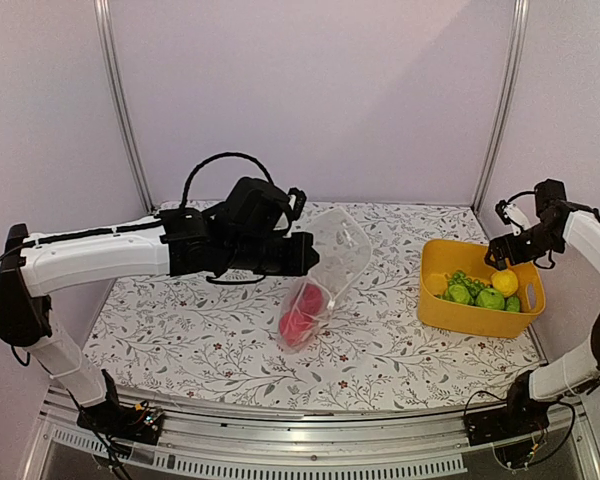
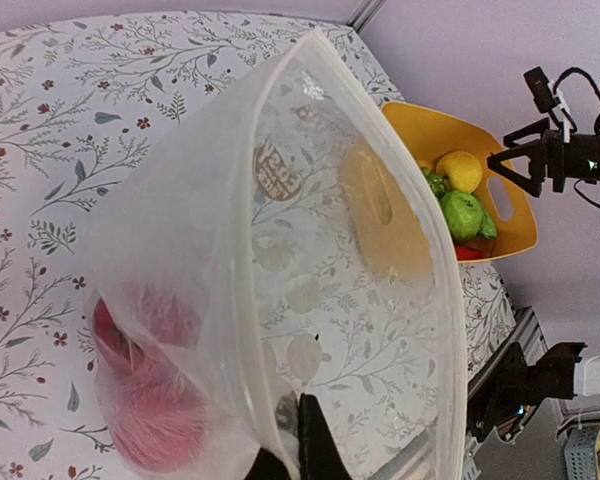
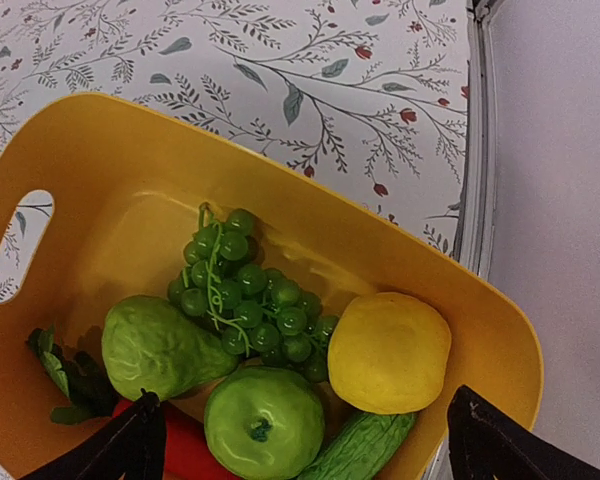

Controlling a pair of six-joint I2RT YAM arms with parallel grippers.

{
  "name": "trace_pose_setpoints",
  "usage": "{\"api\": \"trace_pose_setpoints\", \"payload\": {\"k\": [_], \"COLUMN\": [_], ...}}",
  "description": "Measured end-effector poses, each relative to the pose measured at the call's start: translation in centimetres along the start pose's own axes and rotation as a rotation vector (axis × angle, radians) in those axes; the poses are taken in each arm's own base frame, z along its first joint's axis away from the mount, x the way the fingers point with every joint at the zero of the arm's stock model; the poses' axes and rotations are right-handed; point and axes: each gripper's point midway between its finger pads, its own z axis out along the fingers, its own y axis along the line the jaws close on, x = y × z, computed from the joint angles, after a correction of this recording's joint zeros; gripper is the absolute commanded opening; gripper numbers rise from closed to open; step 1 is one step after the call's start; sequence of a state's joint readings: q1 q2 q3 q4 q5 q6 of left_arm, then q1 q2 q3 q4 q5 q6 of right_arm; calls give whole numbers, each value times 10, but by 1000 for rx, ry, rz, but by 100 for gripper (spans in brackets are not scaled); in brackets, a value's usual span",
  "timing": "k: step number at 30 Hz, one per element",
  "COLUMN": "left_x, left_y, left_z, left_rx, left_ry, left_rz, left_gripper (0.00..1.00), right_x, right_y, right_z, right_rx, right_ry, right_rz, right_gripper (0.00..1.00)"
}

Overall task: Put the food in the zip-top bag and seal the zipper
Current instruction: Pick up the fake fruit from the bin.

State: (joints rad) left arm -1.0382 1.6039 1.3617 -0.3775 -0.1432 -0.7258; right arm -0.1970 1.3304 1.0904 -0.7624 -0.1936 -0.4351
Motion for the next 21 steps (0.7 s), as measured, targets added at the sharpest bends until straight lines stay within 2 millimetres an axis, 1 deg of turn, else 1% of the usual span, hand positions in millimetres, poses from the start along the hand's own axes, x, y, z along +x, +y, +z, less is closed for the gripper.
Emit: {"api": "trace_pose_setpoints", "payload": {"k": [5, 9, 21], "left_x": [1, 2, 5], "left_y": [1, 1, 3], "left_z": [1, 2, 3], "left_rx": [-1, 0, -1], "left_ry": [1, 1, 4], "left_rz": [0, 0, 1], "left_gripper": [0, 0, 0], "right_x": [24, 36, 43], "right_y": [-26, -34, -48], "right_z": [19, 31, 58], "right_rx": [40, 63, 100], "right_ry": [85, 128, 170], "right_rz": [41, 43, 41], "right_gripper": [93, 92, 88]}}
